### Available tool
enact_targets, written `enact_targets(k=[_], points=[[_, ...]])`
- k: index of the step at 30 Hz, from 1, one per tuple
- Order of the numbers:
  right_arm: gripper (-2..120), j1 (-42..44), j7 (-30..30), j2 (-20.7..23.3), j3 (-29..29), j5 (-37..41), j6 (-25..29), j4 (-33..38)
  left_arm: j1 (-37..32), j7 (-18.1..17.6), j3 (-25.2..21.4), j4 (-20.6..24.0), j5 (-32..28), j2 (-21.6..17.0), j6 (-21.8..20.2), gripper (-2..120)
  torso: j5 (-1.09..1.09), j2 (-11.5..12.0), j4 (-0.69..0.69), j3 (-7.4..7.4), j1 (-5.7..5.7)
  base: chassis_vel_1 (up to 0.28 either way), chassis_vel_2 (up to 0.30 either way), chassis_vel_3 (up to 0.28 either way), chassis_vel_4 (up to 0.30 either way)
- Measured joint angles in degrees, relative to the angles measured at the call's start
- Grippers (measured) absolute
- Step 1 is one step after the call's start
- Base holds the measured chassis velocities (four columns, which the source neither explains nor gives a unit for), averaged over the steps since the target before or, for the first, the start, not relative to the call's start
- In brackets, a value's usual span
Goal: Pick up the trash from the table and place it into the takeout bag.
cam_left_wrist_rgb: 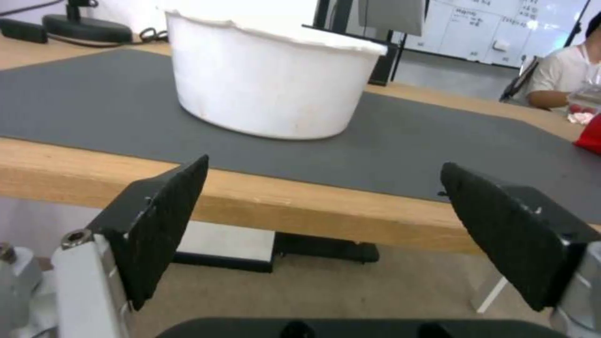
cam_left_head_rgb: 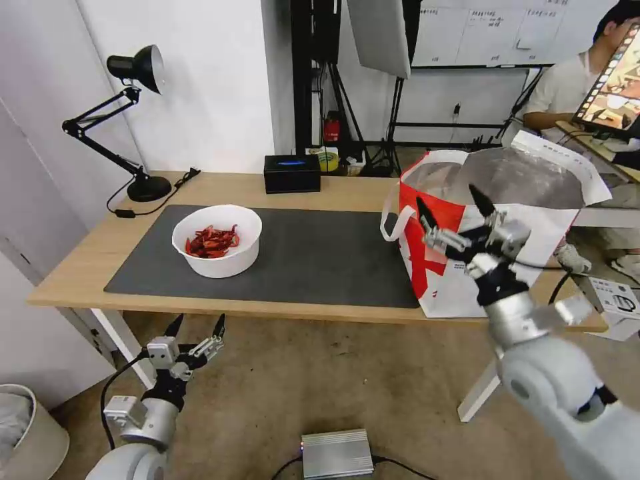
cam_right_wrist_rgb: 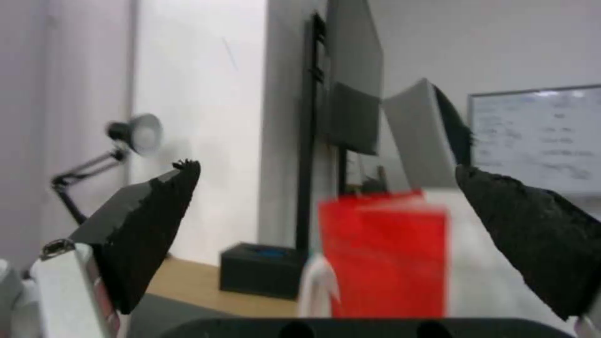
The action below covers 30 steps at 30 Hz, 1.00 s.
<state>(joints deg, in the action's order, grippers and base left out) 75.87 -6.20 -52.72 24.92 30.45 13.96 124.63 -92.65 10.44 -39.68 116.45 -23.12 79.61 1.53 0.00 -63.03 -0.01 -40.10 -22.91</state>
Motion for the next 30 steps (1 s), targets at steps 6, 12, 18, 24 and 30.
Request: enact_targets(k=[6, 12, 18, 24, 30], points=[[100, 5.6, -2.4, -5.7, 2.0, -5.1, 1.4, -0.7, -0.5, -0.9, 0.9, 0.5, -1.4, -0.1, -0.4, 100, 0.0, 0.0, 0.0, 0.0, 0.0, 0.0, 0.0, 0.0, 0.0], [100, 11.0, -4.6, -9.9, 3.5, -9.5, 3.4, -2.7, -0.4, -1.0, 1.6, 0.7, -1.4, 0.0, -0.5, 100, 0.0, 0.0, 0.01, 0.0, 0.0, 0.0, 0.0, 0.0, 0.0], [100, 13.9, -7.3, -12.5, 3.4, -12.5, 2.8, -3.8, -0.5, -1.0, 2.1, 0.7, -1.2, 0.1, -0.4, 100, -0.01, 0.0, 0.01, 0.0, 0.0, 0.0, 0.0, 0.0, 0.0], [100, 17.2, -12.1, -14.7, 1.0, -17.4, -1.8, -3.6, -0.3, -1.0, 2.2, 0.0, -0.7, 0.0, -0.4, 100, -0.01, 0.0, 0.01, 0.0, 0.0, 0.0, 0.0, 0.0, 0.0], [100, 20.8, -12.8, -16.0, -1.1, -20.3, -6.1, -0.9, 0.3, -0.9, 2.1, -1.0, -0.8, -0.6, -0.6, 100, -0.01, 0.0, 0.01, 0.0, 0.0, 0.0, 0.0, 0.0, 0.0]])
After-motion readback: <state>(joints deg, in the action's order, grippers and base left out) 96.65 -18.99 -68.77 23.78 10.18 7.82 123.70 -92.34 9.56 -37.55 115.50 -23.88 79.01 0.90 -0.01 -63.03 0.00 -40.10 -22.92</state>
